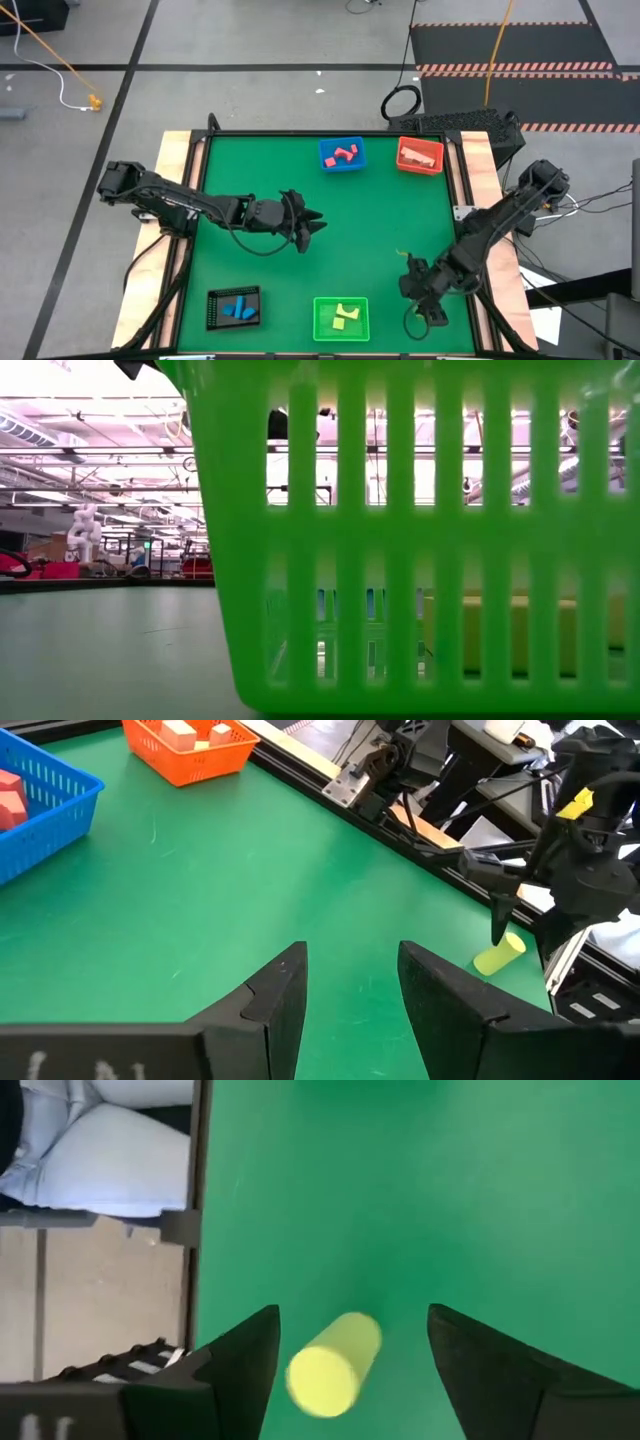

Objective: Sort & place blocks by color
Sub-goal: Put the green block into the green bin

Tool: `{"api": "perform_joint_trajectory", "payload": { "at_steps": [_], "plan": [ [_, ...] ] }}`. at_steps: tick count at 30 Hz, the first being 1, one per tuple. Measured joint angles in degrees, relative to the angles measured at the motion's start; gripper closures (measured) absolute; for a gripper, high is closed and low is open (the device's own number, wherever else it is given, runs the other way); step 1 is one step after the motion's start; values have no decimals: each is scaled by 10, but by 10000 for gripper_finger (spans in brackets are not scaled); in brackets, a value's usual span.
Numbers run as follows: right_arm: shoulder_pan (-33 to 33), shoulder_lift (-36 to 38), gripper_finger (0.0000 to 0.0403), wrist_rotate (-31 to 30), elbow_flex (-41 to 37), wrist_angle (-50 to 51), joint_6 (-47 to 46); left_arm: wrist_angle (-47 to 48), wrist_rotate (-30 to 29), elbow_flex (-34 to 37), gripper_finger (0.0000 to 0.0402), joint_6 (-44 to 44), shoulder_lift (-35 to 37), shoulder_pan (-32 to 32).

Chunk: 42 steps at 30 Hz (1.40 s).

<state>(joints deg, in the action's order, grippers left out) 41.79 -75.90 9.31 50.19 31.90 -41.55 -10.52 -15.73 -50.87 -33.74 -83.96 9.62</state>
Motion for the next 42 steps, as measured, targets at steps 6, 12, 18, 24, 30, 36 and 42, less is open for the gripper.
{"api": "perform_joint_trajectory", "payload": {
  "at_steps": [6, 12, 18, 24, 30, 36, 42],
  "plan": [
    [31, 0, 125, -4, 0, -4, -13, 0, -9, 0, 243, 3, 0, 9],
    [68, 0, 120, -88, 0, -4, 68, 0, -10, 0, 243, 4, 0, 11],
    [91, 0, 120, -110, 0, -4, 93, 0, -10, 0, 243, 4, 0, 14],
    [111, -1, 120, -128, 0, -3, 97, 0, -10, 0, 243, 4, 0, 14],
    [120, -34, 120, -153, 0, -4, 101, 1, -10, 0, 243, 1, 0, 14],
    [123, -62, 120, -152, -1, -4, 109, 1, -10, 0, 243, -1, 0, 14],
    [124, -76, 143, -149, -1, -4, 108, 1, -10, 0, 243, -5, 0, 14]
  ]
}}
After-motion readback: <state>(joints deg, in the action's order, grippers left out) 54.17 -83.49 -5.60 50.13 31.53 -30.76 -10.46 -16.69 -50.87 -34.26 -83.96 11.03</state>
